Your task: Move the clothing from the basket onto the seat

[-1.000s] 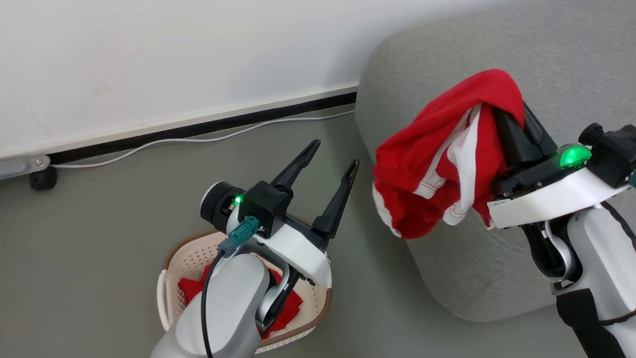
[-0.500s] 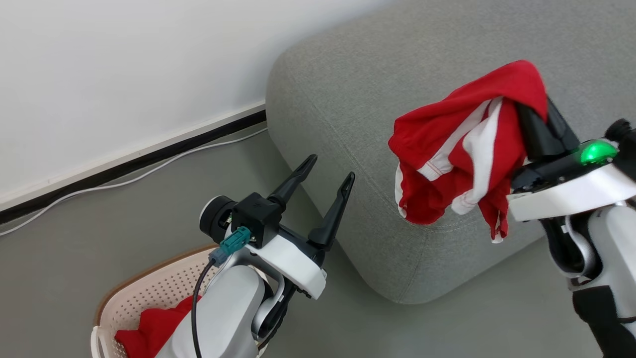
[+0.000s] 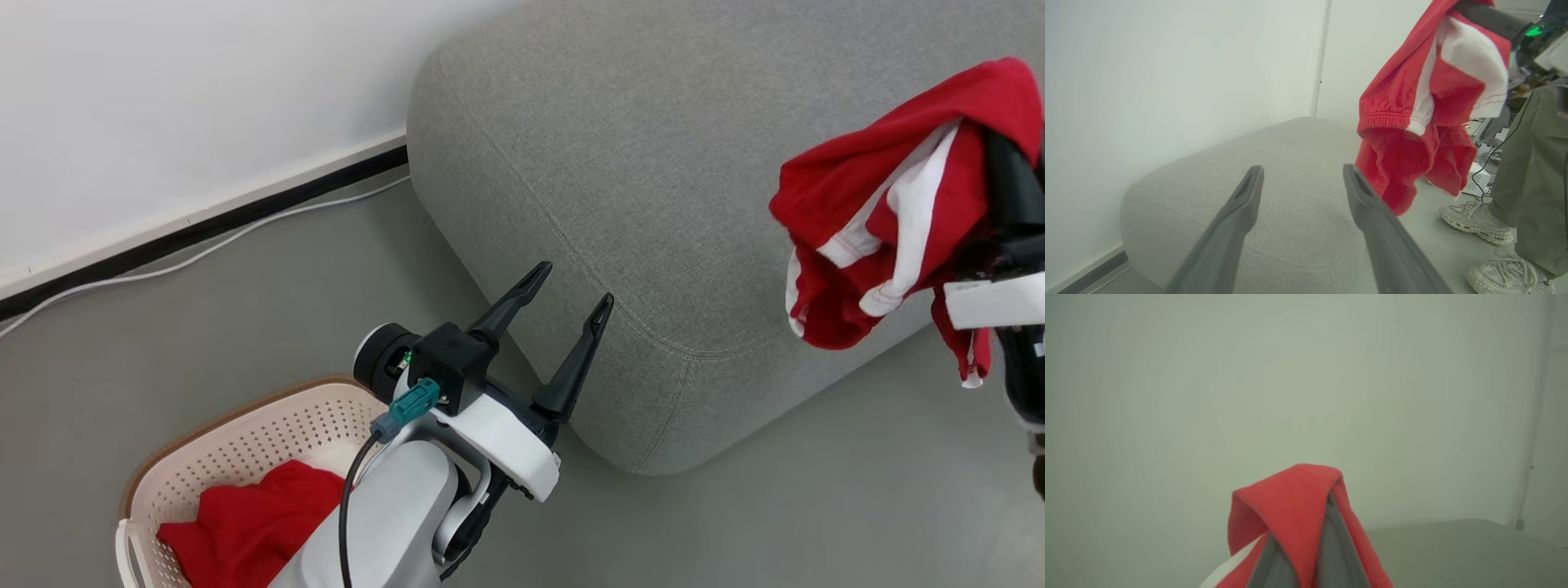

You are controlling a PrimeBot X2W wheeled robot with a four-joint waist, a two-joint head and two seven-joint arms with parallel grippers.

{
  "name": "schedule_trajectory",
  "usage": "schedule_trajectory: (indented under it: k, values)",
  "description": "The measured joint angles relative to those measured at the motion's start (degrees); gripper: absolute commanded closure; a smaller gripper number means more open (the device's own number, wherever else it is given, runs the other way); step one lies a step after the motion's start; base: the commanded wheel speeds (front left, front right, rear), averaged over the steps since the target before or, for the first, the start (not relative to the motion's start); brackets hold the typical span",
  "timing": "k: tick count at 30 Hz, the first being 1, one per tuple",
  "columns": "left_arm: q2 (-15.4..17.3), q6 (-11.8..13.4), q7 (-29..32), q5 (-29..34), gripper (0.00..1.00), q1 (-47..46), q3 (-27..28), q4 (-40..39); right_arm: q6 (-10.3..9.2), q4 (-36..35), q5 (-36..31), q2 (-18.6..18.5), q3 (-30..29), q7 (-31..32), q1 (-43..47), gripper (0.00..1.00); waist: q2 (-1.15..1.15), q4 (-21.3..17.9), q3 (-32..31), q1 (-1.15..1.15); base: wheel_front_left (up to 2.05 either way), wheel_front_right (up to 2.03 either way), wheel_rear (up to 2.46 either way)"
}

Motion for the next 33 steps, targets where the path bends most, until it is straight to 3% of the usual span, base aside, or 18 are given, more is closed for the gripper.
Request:
schedule_trajectory:
  k: [9, 27, 33]
  values:
    - [0.1, 2.8, 0.0, 0.7, 0.0, -3.8, -4.1, -1.9, 0.0, 4.1, 0.0, -4.2, -5.8, 0.0, -6.6, 1.0, 0.0, 1.2, 5.6, 0.0, 0.0, 0.0, 0.0]
    - [0.6, 10.3, 0.0, 0.0, 0.0, -16.2, -17.4, -4.0, 0.0, 12.1, 0.9, -16.5, -13.0, 0.0, -23.7, 1.0, 0.0, 9.0, 22.7, 0.01, 0.0, 0.0, 0.0]
    - [0.7, 12.3, 0.0, -1.0, 0.0, -18.5, -20.8, -4.9, 0.01, 19.0, 0.5, -19.8, -15.2, 0.0, -29.8, 1.0, 0.0, 12.4, 28.8, 0.0, 0.0, 0.0, 0.0]
